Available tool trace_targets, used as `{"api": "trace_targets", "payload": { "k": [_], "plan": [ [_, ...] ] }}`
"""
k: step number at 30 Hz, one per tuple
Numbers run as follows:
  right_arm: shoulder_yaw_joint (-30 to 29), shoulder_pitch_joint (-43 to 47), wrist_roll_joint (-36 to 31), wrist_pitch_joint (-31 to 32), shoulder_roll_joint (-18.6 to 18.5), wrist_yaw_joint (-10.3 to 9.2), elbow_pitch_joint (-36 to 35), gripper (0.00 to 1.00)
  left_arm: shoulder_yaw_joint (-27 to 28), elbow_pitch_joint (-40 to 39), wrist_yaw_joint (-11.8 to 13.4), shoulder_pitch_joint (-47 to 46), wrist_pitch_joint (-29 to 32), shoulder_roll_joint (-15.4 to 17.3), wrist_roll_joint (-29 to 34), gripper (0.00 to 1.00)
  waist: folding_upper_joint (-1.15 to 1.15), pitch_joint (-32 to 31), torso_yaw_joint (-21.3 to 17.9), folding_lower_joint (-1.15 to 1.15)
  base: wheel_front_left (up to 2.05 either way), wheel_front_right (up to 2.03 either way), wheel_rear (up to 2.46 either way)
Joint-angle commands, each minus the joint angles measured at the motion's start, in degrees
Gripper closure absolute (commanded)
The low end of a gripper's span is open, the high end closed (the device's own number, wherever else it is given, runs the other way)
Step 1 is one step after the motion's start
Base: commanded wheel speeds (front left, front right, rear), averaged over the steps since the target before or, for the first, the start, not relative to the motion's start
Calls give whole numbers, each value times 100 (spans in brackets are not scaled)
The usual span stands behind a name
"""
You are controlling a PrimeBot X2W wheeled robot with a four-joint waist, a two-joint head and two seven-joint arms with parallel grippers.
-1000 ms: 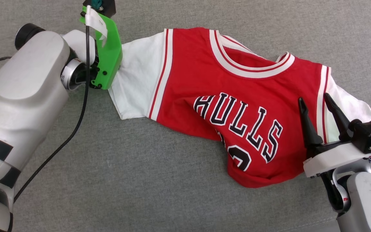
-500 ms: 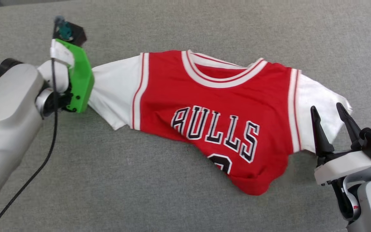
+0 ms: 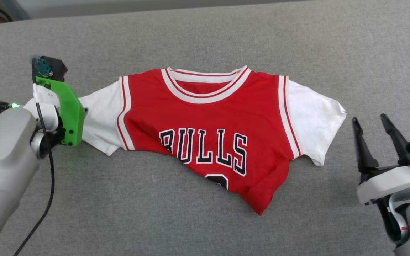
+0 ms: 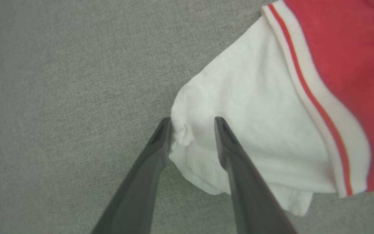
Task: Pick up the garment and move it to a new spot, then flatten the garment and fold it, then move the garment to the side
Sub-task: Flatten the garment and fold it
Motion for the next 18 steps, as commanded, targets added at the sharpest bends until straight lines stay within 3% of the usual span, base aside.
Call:
{"api": "trace_targets", "payload": {
  "k": [1,6,7,10,15,18],
  "plan": [
    [-57,2,23,12,-94,-4,-58,0,64,-22,58,91,-377,-53,76,0,0,-195,92,0,0,0,0],
    [-205,-255,64,160,-395,-4,-215,0,252,-270,317,320,-1979,-124,371,0,0,-584,262,0,0,0,0],
    [-256,-408,106,284,-534,-4,-297,0,381,-417,474,491,-2473,-126,365,0,0,-702,336,0,0,0,0],
    [-229,-673,217,559,-799,-4,-414,0,536,-766,736,794,-3104,-84,375,0,0,-837,454,0,0,0,0],
    [-52,-1102,608,1251,-1341,-4,-341,0,777,-1495,1394,1368,-3760,8,485,0,0,-946,670,0,0,0,0],
    [373,-1310,938,1970,-1813,-4,-245,0,985,-2033,1796,1754,-3872,52,598,0,0,-943,798,0,0,0,0]
  ]
}}
